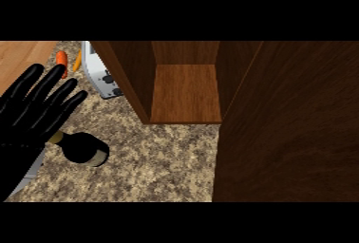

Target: Pick up the wine, place it into the cabinet and close the cabinet

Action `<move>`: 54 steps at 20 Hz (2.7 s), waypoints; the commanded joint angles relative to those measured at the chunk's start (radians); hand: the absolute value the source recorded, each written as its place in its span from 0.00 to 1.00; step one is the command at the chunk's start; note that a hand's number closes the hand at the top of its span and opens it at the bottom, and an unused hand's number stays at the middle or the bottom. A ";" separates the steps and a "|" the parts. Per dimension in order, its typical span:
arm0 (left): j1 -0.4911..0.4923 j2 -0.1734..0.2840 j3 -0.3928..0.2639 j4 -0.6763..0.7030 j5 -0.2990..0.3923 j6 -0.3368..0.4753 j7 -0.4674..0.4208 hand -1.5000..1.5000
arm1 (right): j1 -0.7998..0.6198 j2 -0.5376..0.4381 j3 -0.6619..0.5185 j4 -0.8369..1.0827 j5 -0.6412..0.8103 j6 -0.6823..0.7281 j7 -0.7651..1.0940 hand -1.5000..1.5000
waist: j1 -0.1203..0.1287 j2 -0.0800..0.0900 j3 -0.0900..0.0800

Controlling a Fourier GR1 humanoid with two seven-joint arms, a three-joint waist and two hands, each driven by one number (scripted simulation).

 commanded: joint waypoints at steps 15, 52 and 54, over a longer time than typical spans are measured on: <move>-0.111 0.075 0.066 -0.198 0.029 0.247 0.256 0.00 | -0.025 -0.002 0.018 -0.249 -0.037 -0.093 0.239 0.00 | 0.001 -0.001 0.000; -0.042 0.252 0.451 0.161 0.135 -0.048 0.160 0.00 | -0.038 -0.032 0.069 -0.338 -0.007 -0.143 0.331 0.00 | -0.009 0.002 -0.001; 0.032 0.228 0.476 0.223 0.150 -0.182 0.084 0.00 | -0.054 -0.017 0.108 -0.306 0.020 -0.146 0.315 0.00 | -0.003 0.002 -0.002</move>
